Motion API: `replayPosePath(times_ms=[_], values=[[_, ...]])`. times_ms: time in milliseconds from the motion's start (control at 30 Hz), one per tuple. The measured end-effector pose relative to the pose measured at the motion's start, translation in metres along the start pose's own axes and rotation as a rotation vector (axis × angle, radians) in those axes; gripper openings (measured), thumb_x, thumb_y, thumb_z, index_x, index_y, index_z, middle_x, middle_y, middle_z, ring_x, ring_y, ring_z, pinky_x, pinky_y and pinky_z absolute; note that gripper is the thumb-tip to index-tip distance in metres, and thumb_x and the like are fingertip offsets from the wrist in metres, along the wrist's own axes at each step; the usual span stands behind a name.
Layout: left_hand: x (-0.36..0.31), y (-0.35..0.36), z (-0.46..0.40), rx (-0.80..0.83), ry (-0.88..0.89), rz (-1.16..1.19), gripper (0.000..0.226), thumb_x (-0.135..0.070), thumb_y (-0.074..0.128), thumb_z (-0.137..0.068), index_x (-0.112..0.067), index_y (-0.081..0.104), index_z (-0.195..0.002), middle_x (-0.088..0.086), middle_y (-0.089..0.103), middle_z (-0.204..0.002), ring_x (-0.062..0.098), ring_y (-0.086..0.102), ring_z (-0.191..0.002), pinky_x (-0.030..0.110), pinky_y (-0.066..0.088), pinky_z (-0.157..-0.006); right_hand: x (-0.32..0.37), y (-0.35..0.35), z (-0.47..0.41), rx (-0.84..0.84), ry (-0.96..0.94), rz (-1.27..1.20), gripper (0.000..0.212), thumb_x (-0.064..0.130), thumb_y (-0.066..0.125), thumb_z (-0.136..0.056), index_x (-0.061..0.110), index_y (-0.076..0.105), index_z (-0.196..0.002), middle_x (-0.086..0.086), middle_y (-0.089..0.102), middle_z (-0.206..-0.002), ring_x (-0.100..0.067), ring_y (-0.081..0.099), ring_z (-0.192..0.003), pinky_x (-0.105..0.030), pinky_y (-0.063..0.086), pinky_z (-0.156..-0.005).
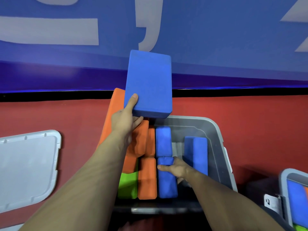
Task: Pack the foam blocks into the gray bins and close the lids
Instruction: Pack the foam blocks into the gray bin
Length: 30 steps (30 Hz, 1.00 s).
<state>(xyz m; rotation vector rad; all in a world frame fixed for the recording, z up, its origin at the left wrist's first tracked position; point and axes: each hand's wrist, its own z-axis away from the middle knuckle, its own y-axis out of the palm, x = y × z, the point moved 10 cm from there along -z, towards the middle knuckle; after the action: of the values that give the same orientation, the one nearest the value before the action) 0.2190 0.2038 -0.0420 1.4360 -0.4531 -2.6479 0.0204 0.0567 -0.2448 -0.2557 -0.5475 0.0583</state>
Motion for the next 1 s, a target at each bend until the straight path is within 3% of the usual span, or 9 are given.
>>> replayPosePath(times_ms=[67,333,433,533,567,667,800,900,1000], values=[[0.001,0.000,0.000,-0.005,-0.005,-0.003,0.043,-0.044,0.084,-0.079,-0.011,0.071,-0.102,0.003,0.078,-0.102,0.016,0.077,-0.091,0.035,0.061,-0.088,0.005,0.001,0.003,-0.013,-0.028,-0.041,0.083,0.054,0.087,-0.071,0.023,0.048,-0.136,0.012,0.065,-0.119,-0.003,0.064,-0.095,-0.021,0.058,-0.065],[0.004,-0.001,-0.004,-0.023,-0.009,-0.034,0.058,-0.046,0.086,-0.076,-0.002,0.068,-0.108,0.005,0.077,-0.104,0.016,0.077,-0.090,0.031,0.062,-0.081,0.001,0.005,-0.006,0.033,-0.005,-0.038,0.136,0.076,0.086,-0.047,0.025,0.019,-0.154,0.002,0.052,-0.145,-0.023,0.057,-0.126,-0.039,0.059,-0.087],[0.005,0.001,-0.006,-0.026,-0.011,-0.058,0.062,-0.048,0.087,-0.073,-0.001,0.070,-0.110,0.006,0.077,-0.105,0.016,0.076,-0.090,0.032,0.063,-0.081,0.009,-0.001,0.003,0.028,-0.027,-0.059,0.124,0.069,0.091,-0.053,0.020,0.033,-0.150,0.005,0.056,-0.142,-0.016,0.058,-0.126,-0.031,0.053,-0.099],[0.004,0.004,-0.003,-0.022,-0.012,-0.059,0.051,-0.046,0.086,-0.075,-0.006,0.071,-0.103,0.006,0.077,-0.106,0.017,0.076,-0.092,0.032,0.062,-0.082,0.056,-0.033,0.034,-0.016,-0.177,-0.199,0.053,0.028,0.083,-0.084,0.022,0.047,-0.122,0.011,0.063,-0.100,0.000,0.062,-0.089,-0.006,0.049,-0.068],[0.003,0.006,0.000,-0.017,-0.013,-0.048,0.046,-0.045,0.085,-0.076,-0.009,0.071,-0.101,0.005,0.077,-0.105,0.017,0.076,-0.092,0.033,0.062,-0.084,0.077,-0.051,0.049,-0.054,-0.245,-0.262,0.048,0.022,0.079,-0.088,0.022,0.048,-0.124,0.013,0.062,-0.101,0.003,0.060,-0.087,-0.004,0.047,-0.067],[0.004,0.016,0.009,0.025,-0.047,0.017,0.043,-0.046,0.082,-0.081,-0.013,0.070,-0.106,0.002,0.077,-0.106,0.016,0.077,-0.090,0.033,0.060,-0.091,0.117,-0.082,0.084,0.008,-0.346,-0.368,0.087,0.039,0.089,-0.075,0.028,0.043,-0.148,0.005,0.052,-0.148,-0.005,0.056,-0.124,-0.029,0.042,-0.104],[0.010,0.059,0.032,0.231,-0.173,0.258,0.046,-0.046,0.074,-0.088,-0.017,0.065,-0.123,0.003,0.075,-0.118,0.019,0.073,-0.105,0.036,0.057,-0.096,0.140,-0.094,0.130,0.072,-0.474,-0.456,0.127,0.061,0.099,-0.033,0.042,0.040,-0.145,0.008,0.059,-0.141,-0.009,0.056,-0.129,-0.043,0.039,-0.114],[0.027,0.095,0.062,0.376,-0.277,0.277,0.049,-0.046,0.068,-0.092,-0.013,0.064,-0.127,0.009,0.076,-0.110,0.023,0.073,-0.105,0.038,0.055,-0.098,0.147,-0.105,0.154,0.004,-0.562,-0.567,0.121,0.059,0.097,-0.043,0.035,0.038,-0.146,0.006,0.068,-0.132,-0.015,0.060,-0.128,-0.042,0.041,-0.109],[0.059,0.116,0.089,0.478,-0.372,0.017,0.062,-0.064,0.066,-0.086,-0.018,0.064,-0.129,0.010,0.076,-0.111,0.023,0.075,-0.100,0.036,0.057,-0.091,0.154,-0.125,0.186,-0.101,-0.690,-0.734,0.090,0.046,0.087,-0.066,0.019,0.049,-0.143,-0.003,0.069,-0.132,-0.022,0.065,-0.123,-0.044,0.047,-0.106]])
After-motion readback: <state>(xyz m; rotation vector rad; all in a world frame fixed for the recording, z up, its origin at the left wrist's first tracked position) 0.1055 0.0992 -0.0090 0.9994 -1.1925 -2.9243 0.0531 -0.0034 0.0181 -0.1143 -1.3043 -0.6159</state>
